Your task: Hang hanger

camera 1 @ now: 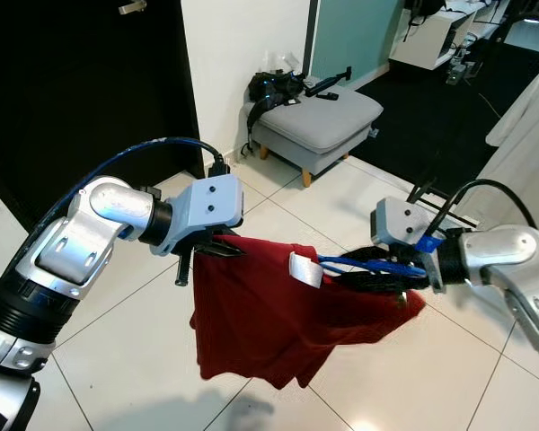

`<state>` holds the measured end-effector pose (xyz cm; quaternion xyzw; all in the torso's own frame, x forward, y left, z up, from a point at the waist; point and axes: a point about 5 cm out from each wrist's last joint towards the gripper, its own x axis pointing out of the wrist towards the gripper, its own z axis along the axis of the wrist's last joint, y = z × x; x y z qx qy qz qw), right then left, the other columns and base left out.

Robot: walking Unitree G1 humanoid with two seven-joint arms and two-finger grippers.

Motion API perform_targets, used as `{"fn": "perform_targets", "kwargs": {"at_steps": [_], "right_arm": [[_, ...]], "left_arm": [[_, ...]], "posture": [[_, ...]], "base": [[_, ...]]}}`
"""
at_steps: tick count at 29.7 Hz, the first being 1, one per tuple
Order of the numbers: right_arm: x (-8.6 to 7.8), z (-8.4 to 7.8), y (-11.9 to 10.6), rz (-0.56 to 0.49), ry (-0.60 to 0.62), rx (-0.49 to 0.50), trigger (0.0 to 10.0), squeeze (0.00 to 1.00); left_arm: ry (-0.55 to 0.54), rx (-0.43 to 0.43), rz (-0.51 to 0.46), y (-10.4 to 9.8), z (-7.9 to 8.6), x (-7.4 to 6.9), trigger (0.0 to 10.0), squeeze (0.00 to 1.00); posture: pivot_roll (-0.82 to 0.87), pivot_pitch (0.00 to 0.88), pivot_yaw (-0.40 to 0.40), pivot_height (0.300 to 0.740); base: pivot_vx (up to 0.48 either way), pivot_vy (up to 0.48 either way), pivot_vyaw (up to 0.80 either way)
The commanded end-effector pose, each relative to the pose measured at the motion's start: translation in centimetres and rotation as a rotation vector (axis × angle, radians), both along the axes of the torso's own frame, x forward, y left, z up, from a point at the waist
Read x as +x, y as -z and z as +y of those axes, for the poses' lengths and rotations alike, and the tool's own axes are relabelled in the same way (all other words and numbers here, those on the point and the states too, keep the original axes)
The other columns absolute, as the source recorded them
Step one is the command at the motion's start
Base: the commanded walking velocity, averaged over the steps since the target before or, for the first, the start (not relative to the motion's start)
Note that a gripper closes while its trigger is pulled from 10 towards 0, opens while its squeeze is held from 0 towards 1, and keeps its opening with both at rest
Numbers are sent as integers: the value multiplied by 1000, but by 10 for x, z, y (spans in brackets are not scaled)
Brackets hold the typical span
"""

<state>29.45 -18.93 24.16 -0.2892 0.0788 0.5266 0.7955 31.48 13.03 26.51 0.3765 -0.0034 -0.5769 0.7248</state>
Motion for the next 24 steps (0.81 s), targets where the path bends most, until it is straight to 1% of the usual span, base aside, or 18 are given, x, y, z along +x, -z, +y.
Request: {"fn": "perform_targets", "kwargs": {"at_steps": [1,2,4,5,7,8,10,11,13,14,15,17,19,20,22,23,24], "right_arm": [[2,-2,-5,-26,21,24,10000,1000],[5,-11,-9,-54,76,49,10000,1000],[7,-23,-13,-84,144,77,10000,1000],[7,-23,-13,-84,144,77,10000,1000],[8,-30,-15,-99,185,85,10000,1000],[8,-30,-15,-99,185,85,10000,1000],[2,-50,-15,-101,255,71,10000,1000],[2,-50,-15,-101,255,71,10000,1000],[-5,-70,-16,-102,316,59,10000,1000],[-7,-77,-18,-113,343,63,10000,1000],[-7,-77,-18,-113,343,63,10000,1000],[-9,-90,-25,-154,405,95,10000,1000],[-9,-102,-33,-227,488,157,10000,1000],[-9,-102,-33,-227,488,157,10000,1000],[-6,-109,-35,-288,579,244,10000,1000],[-6,-109,-35,-288,579,244,10000,1000],[-4,-109,-33,-301,616,287,10000,694]], "left_arm": [[-3,-43,-3,-3,0,1,0,0],[-25,-86,-3,-5,3,3,0,0],[-57,-129,-1,-7,7,6,0,0],[-57,-129,-1,-7,7,6,0,0],[-78,-150,-2,-7,9,8,0,0],[-78,-150,-2,-7,9,8,0,0],[-128,-175,-1,-5,18,11,0,0],[-128,-175,-1,-5,18,11,0,0],[-177,-194,2,-4,27,14,0,0],[-194,-201,1,-4,31,15,0,0],[-194,-201,1,-4,31,15,0,0],[-220,-227,3,-4,35,17,0,0],[-240,-273,7,-5,38,19,0,0],[-240,-273,7,-5,38,19,0,0],[-221,-371,34,-11,37,18,0,0],[-221,-371,34,-11,37,18,0,0],[-199,-416,52,-14,35,16,0,0]], "posture": [[-8,109,26,740],[-9,110,27,740],[-9,111,27,740],[-9,111,27,740],[-12,112,27,740],[-12,112,27,740],[-13,115,28,740],[-13,115,28,740],[-14,117,28,740],[-14,119,30,740],[-14,119,30,740],[-14,120,32,740],[-17,120,33,740],[-17,120,33,740],[-22,120,37,740],[-22,120,37,740],[-23,120,37,740]], "base": [[0,0,0],[0,0,0],[0,0,0],[0,0,0],[0,0,0],[0,0,0],[0,0,0],[0,0,0],[0,0,0],[0,0,0],[0,0,0],[0,0,0],[0,0,0],[0,0,0],[0,0,0],[0,0,0],[0,0,0]]}}
